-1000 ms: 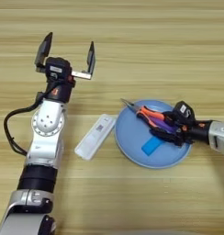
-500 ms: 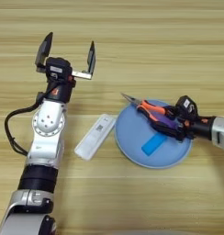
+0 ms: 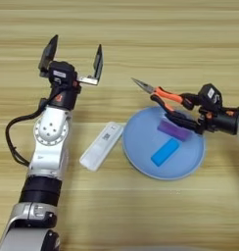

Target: Move the objects on the table

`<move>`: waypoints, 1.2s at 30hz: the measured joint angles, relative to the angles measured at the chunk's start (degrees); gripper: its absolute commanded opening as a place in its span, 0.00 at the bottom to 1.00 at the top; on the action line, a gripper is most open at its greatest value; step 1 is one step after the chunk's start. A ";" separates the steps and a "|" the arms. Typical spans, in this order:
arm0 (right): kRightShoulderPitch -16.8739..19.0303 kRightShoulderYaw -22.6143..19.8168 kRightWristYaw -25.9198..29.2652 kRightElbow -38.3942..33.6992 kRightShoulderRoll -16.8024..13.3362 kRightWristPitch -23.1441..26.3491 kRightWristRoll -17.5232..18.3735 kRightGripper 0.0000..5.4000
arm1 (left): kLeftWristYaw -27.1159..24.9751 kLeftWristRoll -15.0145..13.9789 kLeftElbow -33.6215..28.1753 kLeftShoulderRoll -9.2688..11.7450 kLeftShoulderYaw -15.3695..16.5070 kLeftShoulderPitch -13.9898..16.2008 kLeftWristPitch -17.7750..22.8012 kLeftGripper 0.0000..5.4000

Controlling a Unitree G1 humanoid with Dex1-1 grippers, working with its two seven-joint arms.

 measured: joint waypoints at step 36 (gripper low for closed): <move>-0.36 -2.53 14.45 -5.00 -11.36 -0.26 4.36 0.64 | -46.07 -22.09 -19.62 14.55 -10.27 7.93 22.24 1.00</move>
